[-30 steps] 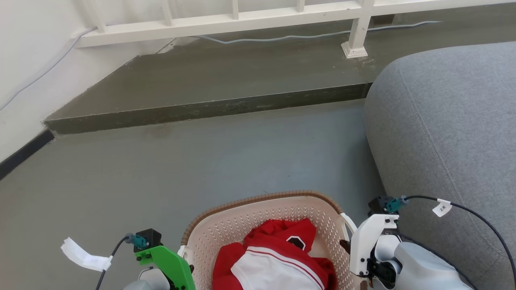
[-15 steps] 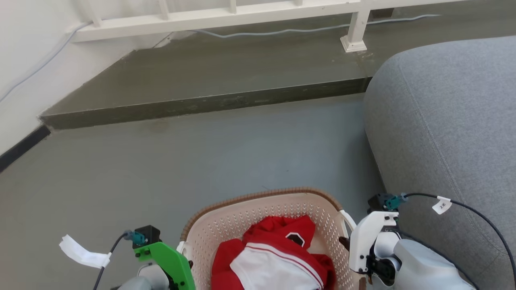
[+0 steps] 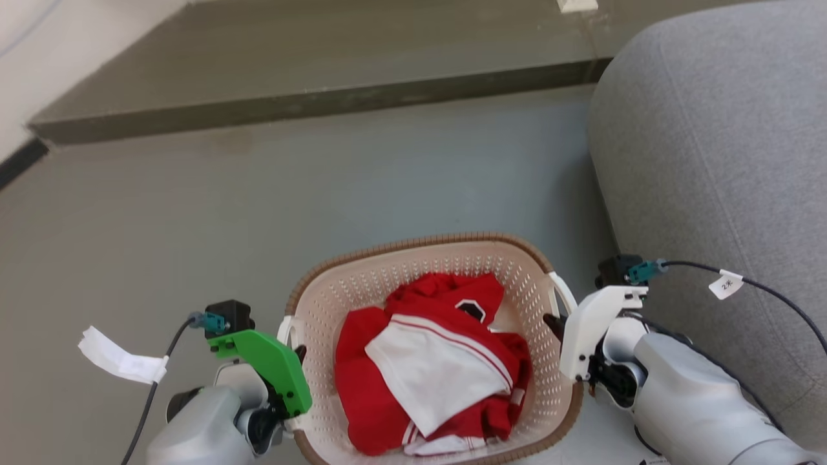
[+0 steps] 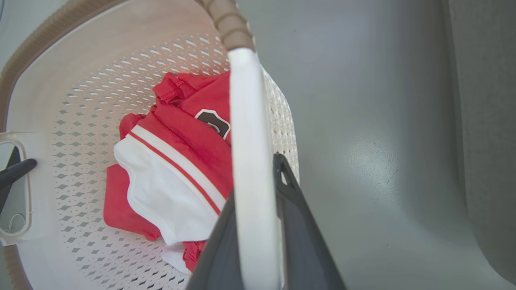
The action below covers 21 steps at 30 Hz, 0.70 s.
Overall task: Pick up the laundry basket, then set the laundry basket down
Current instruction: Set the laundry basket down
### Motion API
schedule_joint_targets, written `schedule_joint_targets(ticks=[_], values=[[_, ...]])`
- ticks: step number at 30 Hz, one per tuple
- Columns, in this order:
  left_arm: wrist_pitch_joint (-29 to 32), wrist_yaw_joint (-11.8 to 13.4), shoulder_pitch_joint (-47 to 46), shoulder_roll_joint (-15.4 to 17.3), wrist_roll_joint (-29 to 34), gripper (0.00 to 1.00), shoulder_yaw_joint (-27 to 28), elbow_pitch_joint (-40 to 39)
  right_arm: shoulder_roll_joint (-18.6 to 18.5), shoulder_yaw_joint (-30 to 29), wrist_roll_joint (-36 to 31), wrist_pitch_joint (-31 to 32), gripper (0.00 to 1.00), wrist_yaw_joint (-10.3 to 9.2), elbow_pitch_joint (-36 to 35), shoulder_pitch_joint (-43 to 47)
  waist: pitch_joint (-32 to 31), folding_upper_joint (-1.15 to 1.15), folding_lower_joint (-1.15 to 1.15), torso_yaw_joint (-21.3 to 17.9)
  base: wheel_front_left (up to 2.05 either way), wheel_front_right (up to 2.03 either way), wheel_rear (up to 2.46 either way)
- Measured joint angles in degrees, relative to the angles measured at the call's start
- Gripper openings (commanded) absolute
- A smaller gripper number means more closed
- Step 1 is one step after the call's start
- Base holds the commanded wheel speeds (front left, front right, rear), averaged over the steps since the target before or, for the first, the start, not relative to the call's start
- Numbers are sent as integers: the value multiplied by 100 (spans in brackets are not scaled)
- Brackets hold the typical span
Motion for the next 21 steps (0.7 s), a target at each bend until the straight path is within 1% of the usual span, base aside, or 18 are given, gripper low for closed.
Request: schedule_joint_targets(ticks=[10,11,21], values=[[-344,0,-460,73,83,0,15,-90,-40,-49,-1,-425,0,0,-75,-400,775,0,1,-11,0,0,0],[-405,0,-546,74,102,0,19,-93,-49,-58,-1,-481,0,0,-75,-472,935,0,1,-14,0,0,0],[-689,-1,-940,82,148,0,31,-97,-56,-71,-2,-765,0,1,-74,-808,1691,0,1,-7,0,0,0]])
